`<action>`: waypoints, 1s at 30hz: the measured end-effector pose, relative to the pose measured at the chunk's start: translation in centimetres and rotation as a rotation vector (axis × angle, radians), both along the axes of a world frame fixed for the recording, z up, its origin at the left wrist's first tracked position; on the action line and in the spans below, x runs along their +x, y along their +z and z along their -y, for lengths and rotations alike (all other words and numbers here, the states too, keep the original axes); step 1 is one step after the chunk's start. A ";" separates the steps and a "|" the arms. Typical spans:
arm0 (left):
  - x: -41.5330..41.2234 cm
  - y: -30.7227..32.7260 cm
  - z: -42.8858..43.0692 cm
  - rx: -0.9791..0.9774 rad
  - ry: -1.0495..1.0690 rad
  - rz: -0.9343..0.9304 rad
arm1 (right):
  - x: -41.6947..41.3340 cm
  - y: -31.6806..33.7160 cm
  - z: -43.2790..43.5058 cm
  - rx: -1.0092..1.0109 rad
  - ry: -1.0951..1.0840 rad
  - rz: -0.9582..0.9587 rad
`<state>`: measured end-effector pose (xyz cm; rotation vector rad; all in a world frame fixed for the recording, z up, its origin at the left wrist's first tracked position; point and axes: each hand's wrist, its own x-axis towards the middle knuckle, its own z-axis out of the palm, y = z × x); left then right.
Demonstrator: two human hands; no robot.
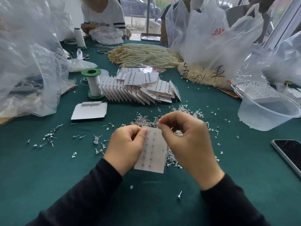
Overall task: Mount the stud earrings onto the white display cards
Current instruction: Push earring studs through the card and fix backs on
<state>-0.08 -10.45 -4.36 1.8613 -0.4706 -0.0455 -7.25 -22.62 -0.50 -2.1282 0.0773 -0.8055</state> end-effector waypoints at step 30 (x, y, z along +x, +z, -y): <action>-0.4 0.4 -0.4 0.033 -0.028 0.134 | 0.8 -3.2 -1.2 0.027 -0.010 0.053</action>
